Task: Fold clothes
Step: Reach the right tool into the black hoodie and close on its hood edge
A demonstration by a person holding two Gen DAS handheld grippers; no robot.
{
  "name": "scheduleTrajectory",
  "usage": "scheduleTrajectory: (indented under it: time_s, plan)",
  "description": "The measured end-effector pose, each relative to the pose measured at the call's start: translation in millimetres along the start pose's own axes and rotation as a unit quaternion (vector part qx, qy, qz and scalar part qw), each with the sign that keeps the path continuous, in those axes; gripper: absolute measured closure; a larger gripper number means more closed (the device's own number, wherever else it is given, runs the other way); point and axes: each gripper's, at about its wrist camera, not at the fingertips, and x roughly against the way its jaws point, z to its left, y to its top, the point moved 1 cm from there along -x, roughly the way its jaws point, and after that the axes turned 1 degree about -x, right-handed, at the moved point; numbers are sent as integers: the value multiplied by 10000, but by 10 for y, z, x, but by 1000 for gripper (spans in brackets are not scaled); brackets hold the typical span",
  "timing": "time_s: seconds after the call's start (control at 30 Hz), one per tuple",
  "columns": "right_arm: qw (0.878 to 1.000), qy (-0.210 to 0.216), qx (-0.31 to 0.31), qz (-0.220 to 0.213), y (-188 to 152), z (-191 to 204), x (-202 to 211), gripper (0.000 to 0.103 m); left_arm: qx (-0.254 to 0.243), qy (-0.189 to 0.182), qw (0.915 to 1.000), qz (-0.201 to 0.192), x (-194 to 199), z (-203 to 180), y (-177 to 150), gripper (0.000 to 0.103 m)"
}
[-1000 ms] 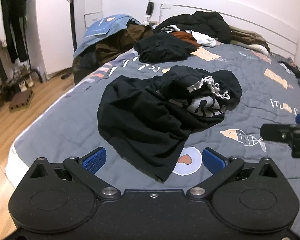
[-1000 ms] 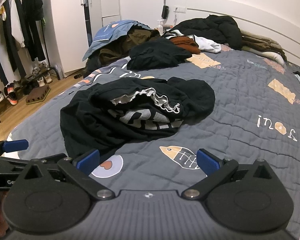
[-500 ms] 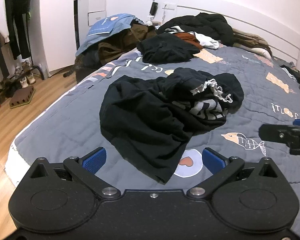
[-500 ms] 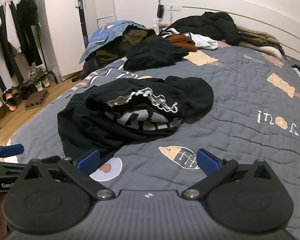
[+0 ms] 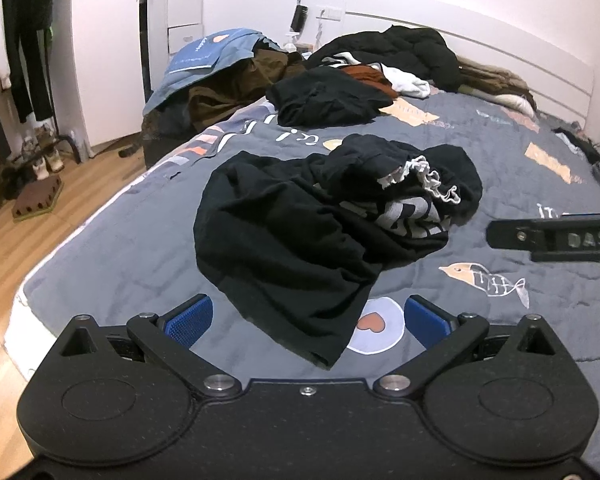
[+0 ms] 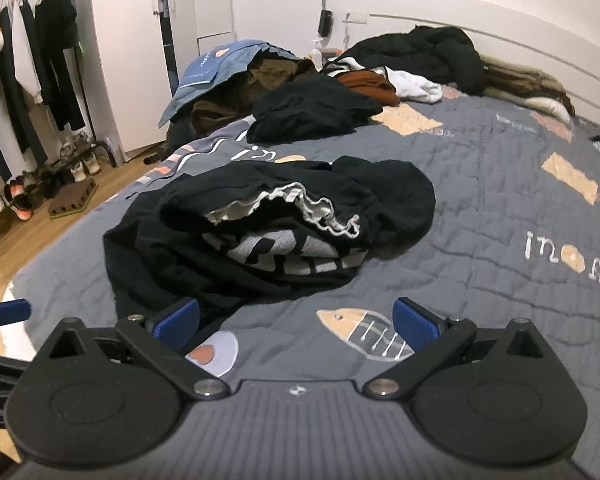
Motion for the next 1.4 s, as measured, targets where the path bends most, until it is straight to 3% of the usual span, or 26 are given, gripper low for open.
scheduleTrajectory:
  time_s: [0.13,0.4,0.6,0.67,0.77,0.83,1.03,1.3,1.37,1.4]
  plan:
    - [9997,-58,216,-86,111,2,-178,1,51,-21,10000,7,-23,38,9,0]
    - [9910,-289,1222,-454,460,-75,-693,3,309,-119,9993,161,-129,133,28,0]
    - [9826,-375,1771,-418,539,-242,-1169,5,454,-216,9980,372,-256,137,35,0]
    - [9776,-370,2047,-331,512,-276,-1323,8,495,-257,9976,413,-286,137,37,0]
    - [9729,-307,2284,-206,477,-316,-1505,21,527,-320,9969,486,-324,134,35,0]
    - [9708,-230,2381,-187,460,-339,-1603,39,533,-364,9965,540,-344,130,31,0]
    - [9563,40,2911,-257,464,-371,-1654,42,589,-392,9958,577,-336,150,16,0]
    - [9169,-55,3988,154,314,-548,-1653,41,695,-464,9941,698,-371,133,16,0]
    - [9183,-50,3954,190,295,-598,-1702,48,687,-447,9941,705,-374,124,14,0]
    - [9203,-35,3911,128,297,-612,-1710,58,696,-446,9939,726,-383,123,11,0]
